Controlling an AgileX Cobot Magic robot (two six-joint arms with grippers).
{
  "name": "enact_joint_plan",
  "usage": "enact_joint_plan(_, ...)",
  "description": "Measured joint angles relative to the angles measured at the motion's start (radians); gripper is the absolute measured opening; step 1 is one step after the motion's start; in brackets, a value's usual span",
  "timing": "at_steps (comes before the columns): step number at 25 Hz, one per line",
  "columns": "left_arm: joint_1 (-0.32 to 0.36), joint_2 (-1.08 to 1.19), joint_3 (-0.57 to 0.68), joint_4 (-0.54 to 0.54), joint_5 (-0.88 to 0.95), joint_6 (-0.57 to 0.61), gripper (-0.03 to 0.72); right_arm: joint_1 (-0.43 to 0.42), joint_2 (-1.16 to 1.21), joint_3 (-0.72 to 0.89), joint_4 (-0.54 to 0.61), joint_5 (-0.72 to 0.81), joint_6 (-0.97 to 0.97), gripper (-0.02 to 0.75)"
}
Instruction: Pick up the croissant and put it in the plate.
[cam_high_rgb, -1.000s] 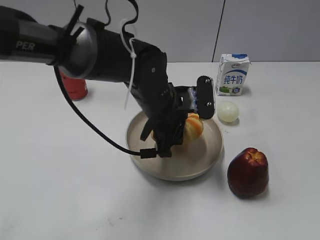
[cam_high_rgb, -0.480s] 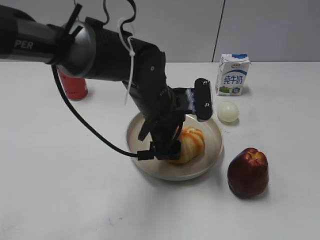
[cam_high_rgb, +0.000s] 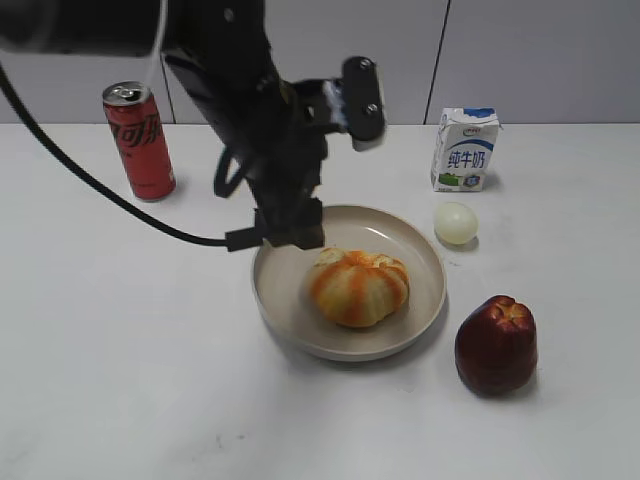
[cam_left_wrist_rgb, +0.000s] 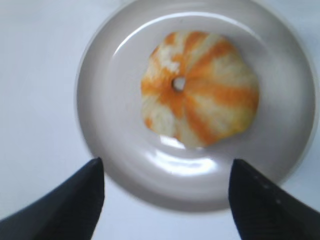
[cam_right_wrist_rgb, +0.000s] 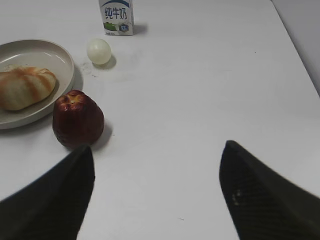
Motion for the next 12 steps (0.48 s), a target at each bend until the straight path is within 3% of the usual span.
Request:
enact_joint_plan(8, 0.281, -0.077, 0.000, 0.125, 0.327, -0.416, 0.573, 0.000, 0.000, 0.000, 0.000, 0.000, 0.001, 0.588)
enact_joint_plan(12, 0.426, -0.097, 0.000, 0.132, 0.380, -0.563, 0.574, 0.000, 0.000, 0.000, 0.000, 0.000, 0.000, 0.588)
